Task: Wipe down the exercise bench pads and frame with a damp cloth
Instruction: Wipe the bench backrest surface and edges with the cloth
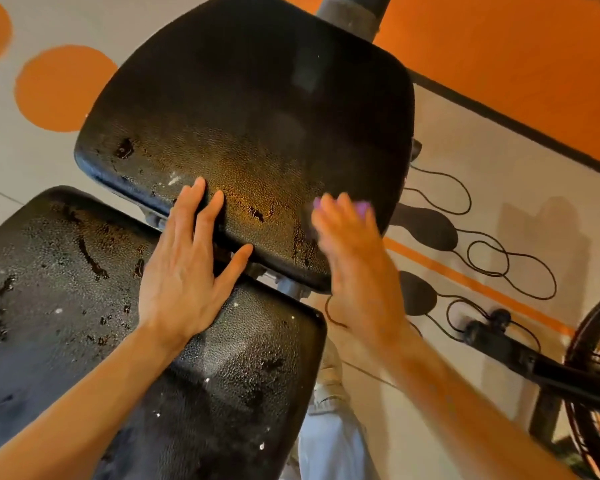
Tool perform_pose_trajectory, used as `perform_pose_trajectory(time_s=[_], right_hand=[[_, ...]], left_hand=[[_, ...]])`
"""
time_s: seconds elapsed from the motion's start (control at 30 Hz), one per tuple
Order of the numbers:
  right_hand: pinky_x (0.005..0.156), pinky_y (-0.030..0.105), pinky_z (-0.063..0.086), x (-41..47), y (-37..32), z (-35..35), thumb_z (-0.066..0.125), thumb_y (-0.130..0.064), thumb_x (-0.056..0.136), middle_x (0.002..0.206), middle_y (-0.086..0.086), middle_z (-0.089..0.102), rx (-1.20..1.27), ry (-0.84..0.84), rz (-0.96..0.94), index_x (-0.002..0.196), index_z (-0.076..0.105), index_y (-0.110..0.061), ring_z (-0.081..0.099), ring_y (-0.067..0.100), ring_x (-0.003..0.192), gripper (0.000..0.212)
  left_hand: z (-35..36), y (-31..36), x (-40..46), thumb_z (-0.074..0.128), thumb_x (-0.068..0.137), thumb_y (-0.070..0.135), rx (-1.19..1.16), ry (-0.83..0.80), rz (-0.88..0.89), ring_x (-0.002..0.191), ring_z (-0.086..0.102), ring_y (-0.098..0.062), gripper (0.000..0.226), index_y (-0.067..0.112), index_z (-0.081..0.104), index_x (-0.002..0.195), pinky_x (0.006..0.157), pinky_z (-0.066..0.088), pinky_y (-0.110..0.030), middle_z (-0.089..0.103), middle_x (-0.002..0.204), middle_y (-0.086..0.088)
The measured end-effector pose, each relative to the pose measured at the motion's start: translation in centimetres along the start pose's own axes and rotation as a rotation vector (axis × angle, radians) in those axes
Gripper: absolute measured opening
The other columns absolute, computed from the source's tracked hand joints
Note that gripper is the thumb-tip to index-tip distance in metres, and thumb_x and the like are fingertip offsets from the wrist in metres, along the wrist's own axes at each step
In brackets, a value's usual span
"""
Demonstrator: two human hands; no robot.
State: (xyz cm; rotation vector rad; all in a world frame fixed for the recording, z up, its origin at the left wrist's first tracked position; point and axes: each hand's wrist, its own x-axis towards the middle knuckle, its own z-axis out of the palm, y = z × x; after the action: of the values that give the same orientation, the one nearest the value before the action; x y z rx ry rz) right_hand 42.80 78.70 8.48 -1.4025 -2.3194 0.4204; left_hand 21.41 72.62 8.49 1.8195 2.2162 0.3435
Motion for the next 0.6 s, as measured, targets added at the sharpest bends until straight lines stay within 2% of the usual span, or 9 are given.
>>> perform_pose_trajectory(time_s=[0.07, 0.13, 0.2, 0.27, 0.33, 0.43, 0.5, 0.53, 0.6], right_hand=[[0.117, 0.049, 0.026, 5.6, 1.1, 0.4, 0.058, 0.004, 0.089, 0.142, 0.016, 0.049, -0.03, 0.081, 0.149, 0.133, 0.053, -0.004, 0.038, 0.03, 0.138, 0.045], [0.118, 0.048, 0.025, 6.2, -0.1, 1.1, 0.056, 0.001, 0.091, 0.146, 0.013, 0.046, -0.097, 0.076, 0.234, 0.136, 0.05, -0.007, 0.034, 0.028, 0.141, 0.046], [0.118, 0.048, 0.023, 1.8, -2.2, 1.7, 0.057, 0.002, 0.088, 0.148, 0.012, 0.043, -0.117, 0.042, 0.103, 0.138, 0.047, -0.007, 0.031, 0.028, 0.142, 0.052], [0.117, 0.049, 0.026, -3.6, -3.5, 1.0, 0.058, 0.003, 0.083, 0.148, 0.012, 0.043, -0.132, -0.093, -0.1, 0.138, 0.046, -0.006, 0.032, 0.029, 0.142, 0.056], [0.113, 0.051, 0.032, -2.8, -1.4, 0.4, 0.055, 0.003, 0.086, 0.144, 0.014, 0.047, -0.122, -0.14, -0.224, 0.136, 0.049, -0.004, 0.038, 0.03, 0.138, 0.051], [0.106, 0.053, 0.041, 6.3, 0.6, 1.0, 0.057, -0.002, 0.092, 0.14, 0.018, 0.051, -0.031, 0.024, 0.056, 0.133, 0.052, -0.001, 0.043, 0.033, 0.135, 0.042], [0.105, 0.054, 0.041, 7.9, -0.8, 1.9, 0.058, -0.001, 0.092, 0.14, 0.018, 0.05, -0.063, 0.081, 0.203, 0.132, 0.053, -0.003, 0.041, 0.034, 0.135, 0.041], [0.109, 0.054, 0.037, 6.3, -1.9, 2.4, 0.057, 0.001, 0.091, 0.141, 0.018, 0.049, -0.072, 0.082, 0.156, 0.133, 0.052, -0.003, 0.039, 0.034, 0.137, 0.042], [0.118, 0.049, 0.023, 0.4, -3.9, 2.2, 0.055, 0.002, 0.087, 0.146, 0.014, 0.045, -0.108, -0.054, -0.093, 0.136, 0.049, -0.004, 0.034, 0.03, 0.141, 0.05]], left_hand=[[0.1, 0.0, 0.1, 0.04, 0.099, 0.059, 0.001, 0.003, -0.001, 0.154, 0.01, -0.019, 0.073, 0.016, 0.024, 0.156, 0.118, 0.022, -0.035, 0.012, 0.166, -0.004], [0.1, 0.0, 0.0, 0.042, 0.098, 0.058, -0.007, 0.0, -0.002, 0.155, 0.01, -0.019, 0.073, 0.016, 0.024, 0.156, 0.117, 0.024, -0.036, 0.012, 0.166, -0.004], [0.2, 0.1, 0.0, 0.045, 0.097, 0.056, -0.026, 0.014, -0.004, 0.154, 0.011, -0.019, 0.073, 0.016, 0.026, 0.155, 0.117, 0.028, -0.038, 0.013, 0.166, -0.002], [0.1, 0.1, 0.0, 0.046, 0.095, 0.056, -0.039, 0.009, -0.014, 0.154, 0.011, -0.019, 0.074, 0.017, 0.027, 0.155, 0.116, 0.03, -0.04, 0.013, 0.167, -0.001], [0.0, 0.1, 0.0, 0.045, 0.095, 0.057, -0.045, 0.0, -0.019, 0.155, 0.01, -0.019, 0.075, 0.017, 0.026, 0.156, 0.117, 0.03, -0.041, 0.012, 0.167, -0.001], [0.2, 0.0, 0.0, 0.044, 0.096, 0.056, -0.038, -0.001, -0.011, 0.155, 0.009, -0.019, 0.074, 0.017, 0.025, 0.156, 0.118, 0.025, -0.039, 0.012, 0.167, -0.001], [0.2, 0.0, 0.0, 0.045, 0.098, 0.054, -0.028, 0.005, -0.004, 0.155, 0.009, -0.02, 0.072, 0.016, 0.026, 0.156, 0.118, 0.024, -0.037, 0.013, 0.167, -0.003], [0.3, 0.0, 0.0, 0.046, 0.099, 0.052, -0.025, 0.01, -0.001, 0.155, 0.01, -0.02, 0.07, 0.015, 0.027, 0.156, 0.117, 0.025, -0.037, 0.014, 0.167, -0.004], [0.2, -0.1, 0.0, 0.044, 0.101, 0.048, -0.027, 0.025, 0.009, 0.154, 0.012, -0.022, 0.066, 0.013, 0.029, 0.155, 0.117, 0.029, -0.038, 0.015, 0.166, -0.006]])
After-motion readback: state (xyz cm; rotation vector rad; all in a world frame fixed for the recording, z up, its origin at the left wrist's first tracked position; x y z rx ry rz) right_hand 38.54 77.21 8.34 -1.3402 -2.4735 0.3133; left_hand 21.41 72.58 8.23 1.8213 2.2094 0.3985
